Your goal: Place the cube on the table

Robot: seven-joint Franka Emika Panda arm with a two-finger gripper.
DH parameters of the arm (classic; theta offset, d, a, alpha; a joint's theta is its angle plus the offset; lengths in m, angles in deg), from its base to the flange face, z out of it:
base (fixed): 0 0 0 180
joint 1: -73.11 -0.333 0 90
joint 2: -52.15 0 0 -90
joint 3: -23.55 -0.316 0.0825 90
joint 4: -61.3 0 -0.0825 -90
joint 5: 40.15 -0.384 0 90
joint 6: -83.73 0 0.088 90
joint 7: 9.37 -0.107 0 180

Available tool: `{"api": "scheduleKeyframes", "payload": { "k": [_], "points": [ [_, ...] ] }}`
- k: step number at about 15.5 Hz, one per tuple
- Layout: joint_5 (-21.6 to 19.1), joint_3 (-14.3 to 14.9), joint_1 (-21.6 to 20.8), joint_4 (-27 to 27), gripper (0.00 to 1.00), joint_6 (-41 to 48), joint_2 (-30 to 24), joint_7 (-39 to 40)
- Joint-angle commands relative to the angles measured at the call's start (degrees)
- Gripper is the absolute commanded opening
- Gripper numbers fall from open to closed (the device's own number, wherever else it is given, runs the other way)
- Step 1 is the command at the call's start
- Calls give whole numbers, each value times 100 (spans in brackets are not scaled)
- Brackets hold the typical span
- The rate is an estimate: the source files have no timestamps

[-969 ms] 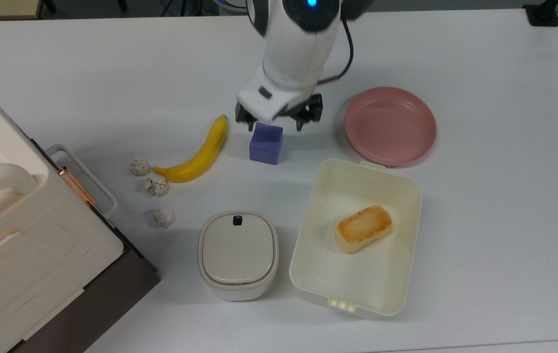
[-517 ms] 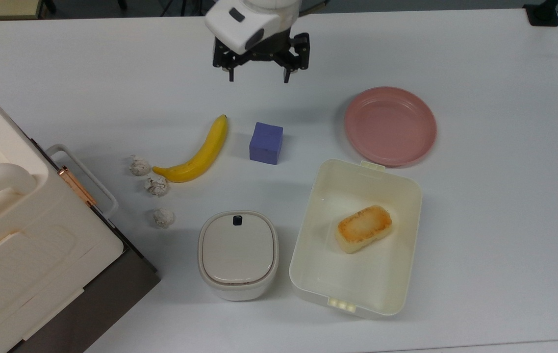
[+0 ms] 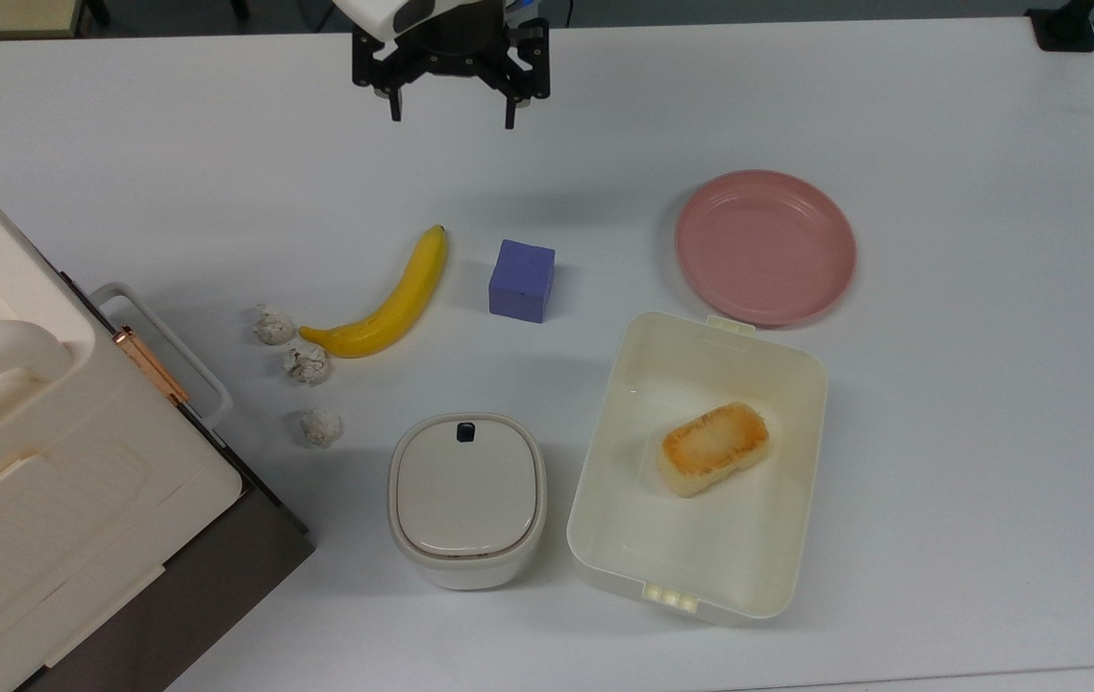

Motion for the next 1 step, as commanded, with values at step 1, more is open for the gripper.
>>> {"api": "scheduleKeyframes", "payload": {
  "k": [1],
  "points": [
    [-111, 10, -55, 140, 100, 55, -110, 60]
  ]
}}
